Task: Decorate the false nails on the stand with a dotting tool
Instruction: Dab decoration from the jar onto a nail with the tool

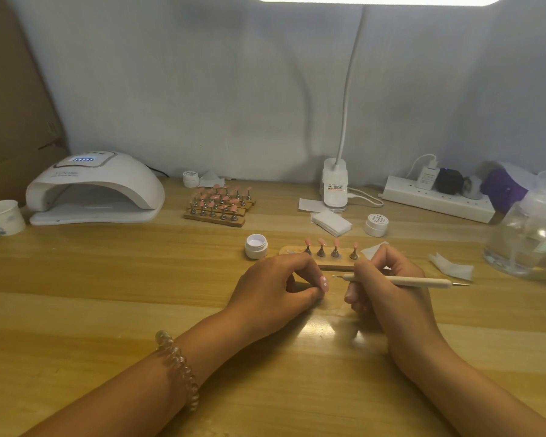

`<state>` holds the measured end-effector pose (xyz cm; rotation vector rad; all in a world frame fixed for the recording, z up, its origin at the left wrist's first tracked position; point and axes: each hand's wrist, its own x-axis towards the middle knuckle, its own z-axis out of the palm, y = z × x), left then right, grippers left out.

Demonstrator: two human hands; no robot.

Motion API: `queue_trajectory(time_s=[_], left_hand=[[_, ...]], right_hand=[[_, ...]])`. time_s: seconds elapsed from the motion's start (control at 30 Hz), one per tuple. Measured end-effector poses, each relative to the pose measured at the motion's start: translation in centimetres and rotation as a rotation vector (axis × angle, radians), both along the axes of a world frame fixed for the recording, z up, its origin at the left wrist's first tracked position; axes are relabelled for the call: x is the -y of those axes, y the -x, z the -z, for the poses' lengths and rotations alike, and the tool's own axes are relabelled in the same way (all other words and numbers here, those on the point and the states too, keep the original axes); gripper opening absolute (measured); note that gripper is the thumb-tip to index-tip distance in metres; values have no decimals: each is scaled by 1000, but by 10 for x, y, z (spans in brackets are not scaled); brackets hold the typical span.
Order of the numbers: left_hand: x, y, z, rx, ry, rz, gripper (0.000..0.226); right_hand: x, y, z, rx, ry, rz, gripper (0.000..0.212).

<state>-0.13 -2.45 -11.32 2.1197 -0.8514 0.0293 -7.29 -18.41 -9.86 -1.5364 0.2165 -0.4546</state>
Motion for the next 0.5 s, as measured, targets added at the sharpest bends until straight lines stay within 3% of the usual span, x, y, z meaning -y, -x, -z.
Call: queue_trajectory(time_s=[0.5], left_hand=[[0,0,1,29,-6,-3,16]], right_hand=[[-2,-2,1,-68,104,-46,24]])
